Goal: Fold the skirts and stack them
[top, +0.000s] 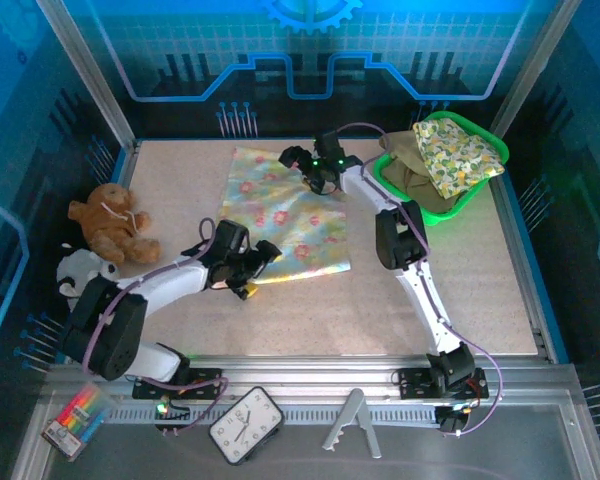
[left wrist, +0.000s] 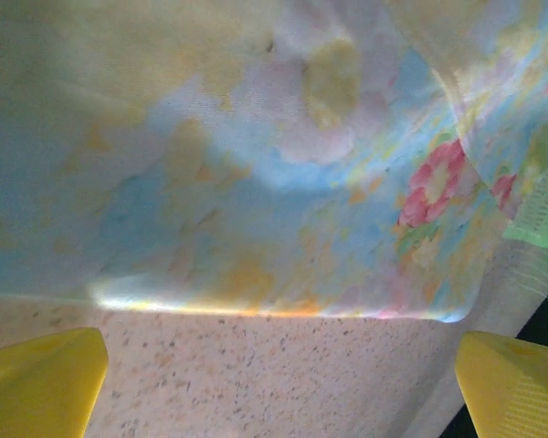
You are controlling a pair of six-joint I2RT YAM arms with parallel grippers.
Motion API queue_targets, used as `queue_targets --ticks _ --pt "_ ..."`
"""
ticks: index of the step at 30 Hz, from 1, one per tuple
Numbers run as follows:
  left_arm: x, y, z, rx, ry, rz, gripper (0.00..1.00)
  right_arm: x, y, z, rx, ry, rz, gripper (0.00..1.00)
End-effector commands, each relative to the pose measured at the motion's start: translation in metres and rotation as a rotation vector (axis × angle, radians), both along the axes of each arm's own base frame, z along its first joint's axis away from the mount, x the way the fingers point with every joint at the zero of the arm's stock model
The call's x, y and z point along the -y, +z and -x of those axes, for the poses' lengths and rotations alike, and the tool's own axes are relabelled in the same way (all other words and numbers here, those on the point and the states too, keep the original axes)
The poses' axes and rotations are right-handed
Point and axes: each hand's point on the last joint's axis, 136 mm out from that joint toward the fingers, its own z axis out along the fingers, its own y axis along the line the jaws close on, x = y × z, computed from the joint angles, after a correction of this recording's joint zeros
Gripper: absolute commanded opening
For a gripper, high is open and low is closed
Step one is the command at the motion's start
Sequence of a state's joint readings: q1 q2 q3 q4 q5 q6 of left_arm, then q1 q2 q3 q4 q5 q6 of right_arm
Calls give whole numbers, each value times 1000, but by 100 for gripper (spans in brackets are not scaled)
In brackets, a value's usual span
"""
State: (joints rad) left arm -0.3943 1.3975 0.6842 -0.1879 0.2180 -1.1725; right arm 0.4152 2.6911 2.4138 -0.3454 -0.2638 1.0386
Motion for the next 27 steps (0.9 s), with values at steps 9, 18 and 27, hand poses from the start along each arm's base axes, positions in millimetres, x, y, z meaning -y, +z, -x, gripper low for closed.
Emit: queue_targets --ticks 9,18,27 --pt "-105 34 29 50 226 -301 99 36 109 63 191 73 141 100" --pt "-129 11 30 13 286 -263 64 77 137 149 246 89 248 100" --pt "-130 -16 21 -87 251 -296 47 120 125 193 230 31 362 100"
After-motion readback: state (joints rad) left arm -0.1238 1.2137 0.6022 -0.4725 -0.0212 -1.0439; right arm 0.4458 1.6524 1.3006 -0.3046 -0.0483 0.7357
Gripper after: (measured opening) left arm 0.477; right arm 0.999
